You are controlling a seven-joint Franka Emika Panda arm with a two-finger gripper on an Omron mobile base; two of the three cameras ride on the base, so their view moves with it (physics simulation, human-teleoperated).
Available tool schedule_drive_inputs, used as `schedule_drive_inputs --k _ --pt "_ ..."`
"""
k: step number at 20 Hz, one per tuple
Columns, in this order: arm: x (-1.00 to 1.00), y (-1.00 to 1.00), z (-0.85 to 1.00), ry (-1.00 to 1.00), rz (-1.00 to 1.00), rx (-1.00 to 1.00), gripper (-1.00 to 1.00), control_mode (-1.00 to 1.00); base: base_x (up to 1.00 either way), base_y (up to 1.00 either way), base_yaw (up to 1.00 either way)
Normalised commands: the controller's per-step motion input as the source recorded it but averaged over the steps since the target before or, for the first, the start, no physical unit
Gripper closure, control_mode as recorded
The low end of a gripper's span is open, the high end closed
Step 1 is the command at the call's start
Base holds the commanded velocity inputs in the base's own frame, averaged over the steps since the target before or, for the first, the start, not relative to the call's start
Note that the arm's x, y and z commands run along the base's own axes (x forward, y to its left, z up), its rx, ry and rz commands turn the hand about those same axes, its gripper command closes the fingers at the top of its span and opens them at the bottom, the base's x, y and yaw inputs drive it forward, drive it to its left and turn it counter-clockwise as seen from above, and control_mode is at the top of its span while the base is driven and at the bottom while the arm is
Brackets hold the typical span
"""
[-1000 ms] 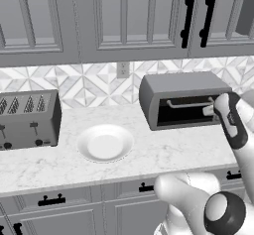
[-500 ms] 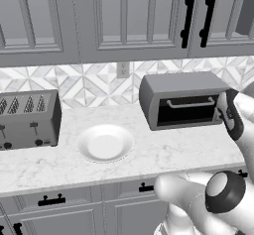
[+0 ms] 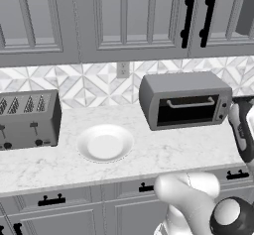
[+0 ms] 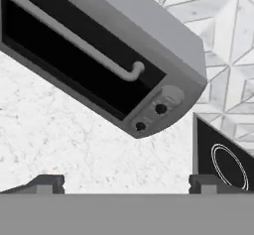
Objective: Pick up the kebab skewer and baguette bread, and place them inside the toaster oven. Close the toaster oven door and start by setting the timer.
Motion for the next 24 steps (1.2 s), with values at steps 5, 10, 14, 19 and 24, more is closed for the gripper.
schedule_drive_inputs --k 5,10,14,19,24 --pt "-0.11 0.00 0.00 0.00 0.78 -0.70 -1.00 -1.00 0.00 0.00 0.00" --pt "-0.01 -0.08 0.00 0.05 0.65 -0.79 -1.00 -1.00 0.00 0.00 0.00" --pt "-0.07 -0.22 0.13 0.01 0.48 -0.73 -1.00 -1.00 0.00 0.00 0.00" --pt "-0.11 -0.41 0.23 0.05 0.35 -0.74 -1.00 -1.00 0.00 0.00 0.00" --pt "-0.03 -0.51 0.03 0.15 0.30 -0.73 -1.00 -1.00 0.00 0.00 0.00"
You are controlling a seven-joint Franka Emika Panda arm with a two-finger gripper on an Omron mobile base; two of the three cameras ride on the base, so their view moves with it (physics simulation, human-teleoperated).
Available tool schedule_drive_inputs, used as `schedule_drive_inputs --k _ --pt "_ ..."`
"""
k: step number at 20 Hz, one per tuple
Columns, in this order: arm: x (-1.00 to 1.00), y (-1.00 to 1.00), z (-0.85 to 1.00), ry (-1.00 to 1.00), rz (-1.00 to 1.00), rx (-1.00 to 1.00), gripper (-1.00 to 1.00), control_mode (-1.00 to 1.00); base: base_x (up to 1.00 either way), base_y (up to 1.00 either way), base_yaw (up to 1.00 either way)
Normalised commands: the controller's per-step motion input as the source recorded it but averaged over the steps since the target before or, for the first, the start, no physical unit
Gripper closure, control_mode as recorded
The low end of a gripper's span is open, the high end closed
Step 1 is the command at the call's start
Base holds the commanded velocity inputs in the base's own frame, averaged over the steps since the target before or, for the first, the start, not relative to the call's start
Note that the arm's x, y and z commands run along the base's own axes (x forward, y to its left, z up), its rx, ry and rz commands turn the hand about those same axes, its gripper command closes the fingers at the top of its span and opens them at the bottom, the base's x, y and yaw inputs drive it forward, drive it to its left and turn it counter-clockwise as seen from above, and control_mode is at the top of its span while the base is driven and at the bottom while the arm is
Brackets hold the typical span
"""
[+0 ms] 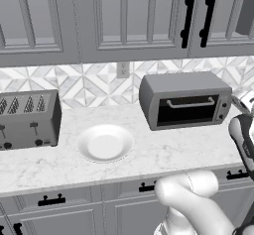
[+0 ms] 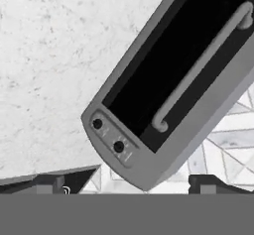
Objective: Pick up the kebab skewer and baguette bread, and place them inside the toaster oven. Close the toaster oven door and start by setting the timer.
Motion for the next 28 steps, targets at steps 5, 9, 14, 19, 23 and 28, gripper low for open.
schedule_drive_inputs --k 5,9,14,19,23,28 --pt "0.02 -0.38 -0.03 0.23 0.21 -0.66 -1.00 -1.00 0.00 0.00 0.00" --pt "0.26 0.05 -0.13 0.47 0.12 -0.29 -1.00 -1.00 0.00 0.00 0.00" --pt "0.13 -0.02 -0.20 0.29 0.19 -0.09 -1.00 -1.00 0.00 0.00 0.00" --pt "0.00 -0.10 -0.53 0.03 0.24 0.00 -1.00 -1.00 0.00 0.00 0.00" --pt "0.19 0.00 -0.42 0.00 0.17 0.00 -1.00 -1.00 0.00 0.00 0.00" --pt "0.57 -0.04 -0.07 0.02 0.01 -0.03 -1.00 -1.00 0.00 0.00 0.00"
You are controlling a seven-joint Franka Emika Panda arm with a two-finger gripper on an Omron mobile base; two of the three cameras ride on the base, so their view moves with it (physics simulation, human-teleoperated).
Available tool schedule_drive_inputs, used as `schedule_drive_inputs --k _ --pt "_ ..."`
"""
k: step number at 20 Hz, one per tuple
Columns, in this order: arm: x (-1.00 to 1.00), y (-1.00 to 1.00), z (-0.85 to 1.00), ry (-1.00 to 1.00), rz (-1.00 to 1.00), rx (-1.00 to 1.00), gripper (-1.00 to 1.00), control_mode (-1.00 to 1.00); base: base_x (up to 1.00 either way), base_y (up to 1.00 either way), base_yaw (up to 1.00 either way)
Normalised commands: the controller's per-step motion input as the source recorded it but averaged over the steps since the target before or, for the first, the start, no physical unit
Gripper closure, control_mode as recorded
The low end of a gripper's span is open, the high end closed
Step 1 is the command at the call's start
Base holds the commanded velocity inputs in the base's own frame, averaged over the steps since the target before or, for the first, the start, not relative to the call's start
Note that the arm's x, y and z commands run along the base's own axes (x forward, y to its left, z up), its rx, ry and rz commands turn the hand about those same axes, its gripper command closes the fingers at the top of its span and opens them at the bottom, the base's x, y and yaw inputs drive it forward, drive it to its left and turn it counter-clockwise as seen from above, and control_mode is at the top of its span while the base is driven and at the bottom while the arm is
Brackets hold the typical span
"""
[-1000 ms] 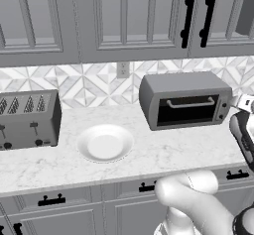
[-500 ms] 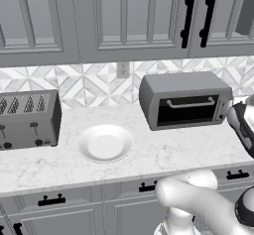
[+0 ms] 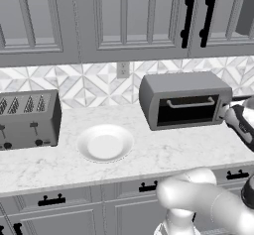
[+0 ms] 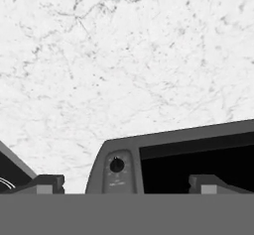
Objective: Pick up the kebab skewer and baguette bread, and place them inside the toaster oven. Close the toaster oven door and start by setting the timer.
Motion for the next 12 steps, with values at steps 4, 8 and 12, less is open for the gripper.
schedule_drive_inputs --k 4,8,12 --pt "0.28 -0.16 -0.14 0.11 0.02 -0.08 -1.00 -1.00 0.00 0.00 0.00" --pt "0.14 0.00 -0.41 0.01 0.02 -0.02 -1.00 -1.00 0.00 0.00 0.00" --pt "0.04 0.00 -0.42 -0.03 0.04 0.00 -1.00 -1.00 0.00 0.00 0.00"
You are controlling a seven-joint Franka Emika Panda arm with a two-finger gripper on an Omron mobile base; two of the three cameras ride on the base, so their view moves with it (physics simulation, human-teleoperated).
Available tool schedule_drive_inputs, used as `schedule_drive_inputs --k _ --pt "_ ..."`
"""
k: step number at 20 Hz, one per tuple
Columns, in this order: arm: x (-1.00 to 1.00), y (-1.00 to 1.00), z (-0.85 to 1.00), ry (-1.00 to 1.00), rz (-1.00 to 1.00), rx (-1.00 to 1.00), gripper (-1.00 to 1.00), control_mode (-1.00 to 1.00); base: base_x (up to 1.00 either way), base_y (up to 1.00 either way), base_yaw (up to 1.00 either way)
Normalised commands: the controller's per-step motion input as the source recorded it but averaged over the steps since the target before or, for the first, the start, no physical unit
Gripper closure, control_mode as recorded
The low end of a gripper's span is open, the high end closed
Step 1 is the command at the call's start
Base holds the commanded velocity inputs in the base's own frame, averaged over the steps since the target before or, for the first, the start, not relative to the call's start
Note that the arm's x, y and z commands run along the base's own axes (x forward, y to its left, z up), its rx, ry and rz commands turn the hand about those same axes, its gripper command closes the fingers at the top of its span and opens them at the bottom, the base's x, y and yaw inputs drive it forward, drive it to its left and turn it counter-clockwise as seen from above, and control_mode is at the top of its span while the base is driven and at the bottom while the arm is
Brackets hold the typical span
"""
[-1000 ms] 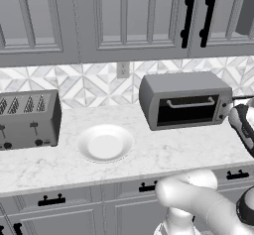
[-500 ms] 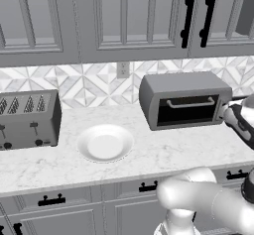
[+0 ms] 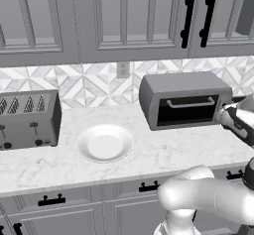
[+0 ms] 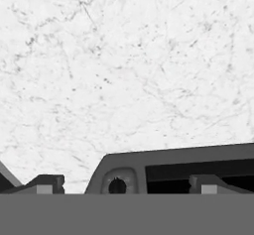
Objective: Pick up the kebab skewer and baguette bread, and place them inside the toaster oven. Close the toaster oven door and start by setting the timer.
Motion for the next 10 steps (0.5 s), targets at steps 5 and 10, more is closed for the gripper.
schedule_drive_inputs --k 5,10 --pt "0.15 -0.07 -0.13 -0.07 0.03 0.00 -1.00 -1.00 0.00 0.00 0.00" --pt "0.05 -0.06 0.00 -0.14 0.03 0.00 -1.00 -1.00 0.00 0.00 0.00"
